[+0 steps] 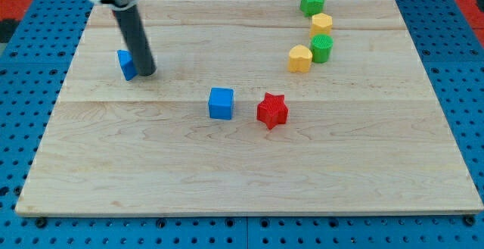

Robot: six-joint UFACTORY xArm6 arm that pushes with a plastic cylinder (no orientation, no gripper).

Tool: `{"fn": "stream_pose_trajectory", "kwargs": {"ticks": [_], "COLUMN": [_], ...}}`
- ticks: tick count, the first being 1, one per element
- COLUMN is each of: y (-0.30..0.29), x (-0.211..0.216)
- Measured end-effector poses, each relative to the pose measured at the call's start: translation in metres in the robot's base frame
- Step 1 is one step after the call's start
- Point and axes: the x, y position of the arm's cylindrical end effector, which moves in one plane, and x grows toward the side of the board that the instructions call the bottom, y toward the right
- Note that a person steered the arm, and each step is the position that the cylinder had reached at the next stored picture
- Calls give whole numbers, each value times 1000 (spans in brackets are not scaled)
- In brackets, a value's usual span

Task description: Slide the blue triangle to the center left

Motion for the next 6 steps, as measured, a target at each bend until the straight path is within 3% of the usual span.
{"fn": "stream_pose_trajectory", "kwargs": {"ticks": [1,3,5,6], "y": [17,-25,-54,2], "x": [-24,-45,0,9]}}
